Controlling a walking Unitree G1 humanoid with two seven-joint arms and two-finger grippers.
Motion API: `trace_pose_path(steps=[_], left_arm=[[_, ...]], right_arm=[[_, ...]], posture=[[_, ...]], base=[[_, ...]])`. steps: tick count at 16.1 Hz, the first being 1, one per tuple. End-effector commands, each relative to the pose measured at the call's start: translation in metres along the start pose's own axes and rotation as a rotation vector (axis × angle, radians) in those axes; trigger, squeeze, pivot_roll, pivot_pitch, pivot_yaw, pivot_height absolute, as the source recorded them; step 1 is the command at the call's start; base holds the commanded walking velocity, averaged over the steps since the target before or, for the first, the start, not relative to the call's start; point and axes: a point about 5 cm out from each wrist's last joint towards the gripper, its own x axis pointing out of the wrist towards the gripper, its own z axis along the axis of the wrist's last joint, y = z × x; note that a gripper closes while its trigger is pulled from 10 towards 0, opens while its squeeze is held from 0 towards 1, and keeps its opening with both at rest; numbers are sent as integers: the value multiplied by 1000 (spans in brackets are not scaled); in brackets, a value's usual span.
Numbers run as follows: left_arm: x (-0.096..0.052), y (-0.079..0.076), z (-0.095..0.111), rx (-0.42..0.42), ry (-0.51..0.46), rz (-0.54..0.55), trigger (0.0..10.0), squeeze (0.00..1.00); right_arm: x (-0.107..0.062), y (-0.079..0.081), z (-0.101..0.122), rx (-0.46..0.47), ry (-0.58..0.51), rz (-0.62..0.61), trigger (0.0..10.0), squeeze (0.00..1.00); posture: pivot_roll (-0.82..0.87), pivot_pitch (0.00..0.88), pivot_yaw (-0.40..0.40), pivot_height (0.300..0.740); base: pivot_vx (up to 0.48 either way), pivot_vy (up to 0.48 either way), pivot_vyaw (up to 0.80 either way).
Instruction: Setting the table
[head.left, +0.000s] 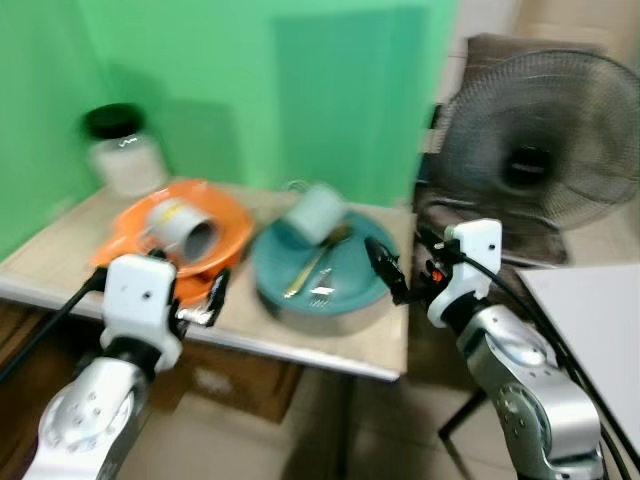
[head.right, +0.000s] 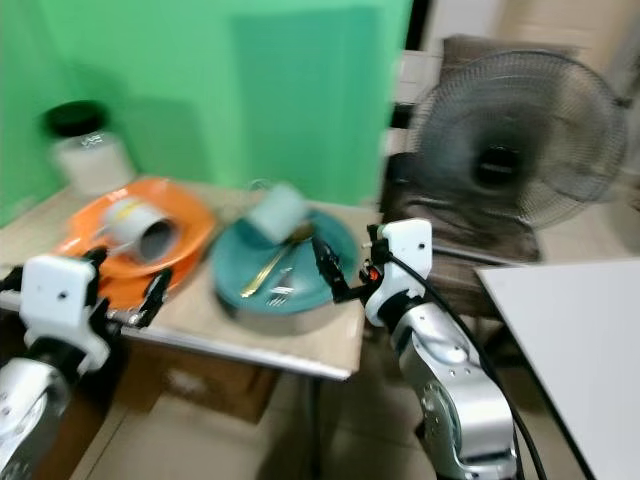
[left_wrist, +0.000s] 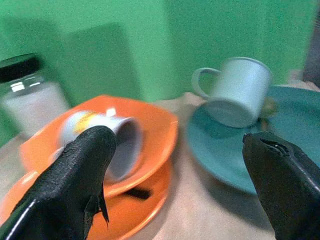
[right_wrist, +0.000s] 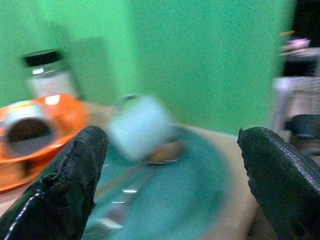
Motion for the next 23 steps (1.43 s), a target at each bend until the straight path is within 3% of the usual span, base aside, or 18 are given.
trace_pose_path(steps=[1, 4, 9, 10, 11, 15, 19, 23], left_arm=[[0, -5, 3, -7, -23, -35, 10000, 0], [-3, -6, 3, -5, -19, -41, 10000, 0], [-4, -9, 4, 20, -15, -89, 10000, 0], [-5, -9, 4, 24, -12, -103, 10000, 0], [-6, -10, 3, 25, -9, -132, 10000, 0], [-12, -8, -1, 30, 31, -236, 10000, 0], [-17, -8, -1, 29, 47, -313, 10000, 0], [-23, -12, -1, 38, 63, -402, 10000, 0]], right_arm=[[-4, -9, -2, -17, 9, -33, 10000, 0], [-4, -7, -3, -27, 4, -26, 10000, 0], [1, -14, 2, -2, -7, -35, 10000, 0], [3, -15, 3, -6, -4, -22, 10000, 67], [10, -15, 5, -10, 4, 3, 10000, 1000], [49, -7, 17, -48, -8, 154, 10000, 1000], [83, -3, 7, -106, 54, 331, 10000, 1000], [104, -20, -2, -124, 90, 315, 10000, 1000]], posture=[[30, 0, 42, 740], [33, 0, 42, 740], [34, 0, 41, 740], [34, 0, 42, 740], [33, 0, 42, 740], [36, 0, 39, 740], [49, 0, 25, 740], [64, 0, 21, 740]], base=[[300, 0, 0], [300, 0, 800], [113, 0, 0], [0, 0, 0], [0, 0, 0], [0, 0, 0], [0, 0, 0], [0, 0, 0]])
